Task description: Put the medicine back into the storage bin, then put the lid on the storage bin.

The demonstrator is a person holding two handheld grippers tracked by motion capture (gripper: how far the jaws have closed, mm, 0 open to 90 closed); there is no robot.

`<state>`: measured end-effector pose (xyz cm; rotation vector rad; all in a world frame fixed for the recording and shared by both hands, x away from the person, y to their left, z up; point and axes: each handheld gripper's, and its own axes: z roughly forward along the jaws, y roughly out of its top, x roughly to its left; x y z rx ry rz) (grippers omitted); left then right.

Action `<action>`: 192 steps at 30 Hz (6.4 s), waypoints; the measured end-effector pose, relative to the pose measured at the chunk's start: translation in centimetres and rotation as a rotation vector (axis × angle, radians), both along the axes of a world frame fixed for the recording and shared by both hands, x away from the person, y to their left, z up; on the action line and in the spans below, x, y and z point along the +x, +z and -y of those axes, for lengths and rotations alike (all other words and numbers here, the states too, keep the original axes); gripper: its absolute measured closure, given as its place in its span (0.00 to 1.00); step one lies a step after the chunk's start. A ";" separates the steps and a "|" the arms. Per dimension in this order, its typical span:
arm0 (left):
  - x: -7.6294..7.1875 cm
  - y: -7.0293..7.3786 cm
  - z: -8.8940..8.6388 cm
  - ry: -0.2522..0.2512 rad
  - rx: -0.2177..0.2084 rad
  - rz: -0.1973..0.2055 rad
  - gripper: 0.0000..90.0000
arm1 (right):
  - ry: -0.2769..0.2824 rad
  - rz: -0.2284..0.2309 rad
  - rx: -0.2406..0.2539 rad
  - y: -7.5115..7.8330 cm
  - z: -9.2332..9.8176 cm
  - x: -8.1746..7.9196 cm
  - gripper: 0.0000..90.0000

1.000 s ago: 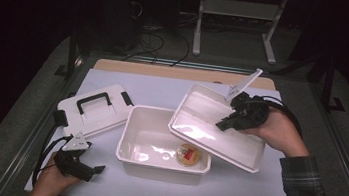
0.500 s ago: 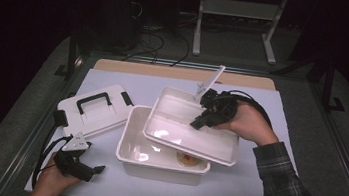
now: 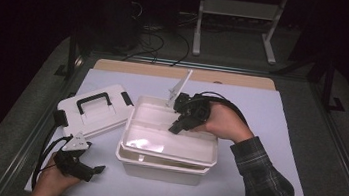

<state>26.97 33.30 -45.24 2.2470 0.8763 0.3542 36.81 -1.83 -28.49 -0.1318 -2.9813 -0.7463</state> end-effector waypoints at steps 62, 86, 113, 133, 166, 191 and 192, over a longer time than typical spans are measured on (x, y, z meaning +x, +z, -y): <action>0.0 0.0 0.0 0.002 -0.003 0.000 0.00 | -0.437 0.162 0.177 -0.9 11.3 -1.5 0.13; 0.0 0.0 0.0 0.003 -0.003 -0.003 0.00 | -0.765 0.171 0.180 -10.1 19.3 -4.8 0.04; 1.6 4.6 -1.0 0.013 0.012 -0.052 0.14 | -0.894 0.195 0.217 -17.4 20.3 -8.0 0.02; 8.0 10.2 -2.9 0.036 0.080 -0.069 0.37 | -0.894 0.195 0.221 -17.4 20.4 -8.1 0.02; 20.3 9.3 -3.9 0.015 0.187 -0.185 0.45 | -0.894 0.195 0.222 -17.5 20.4 -8.1 0.02; 21.1 8.1 -3.3 -0.078 0.173 -0.327 0.93 | -0.895 0.194 0.223 -17.5 20.4 -8.0 0.02; 21.0 8.2 -3.3 -0.074 0.173 -0.321 0.93 | -0.895 0.193 0.223 -17.5 20.4 -8.1 0.02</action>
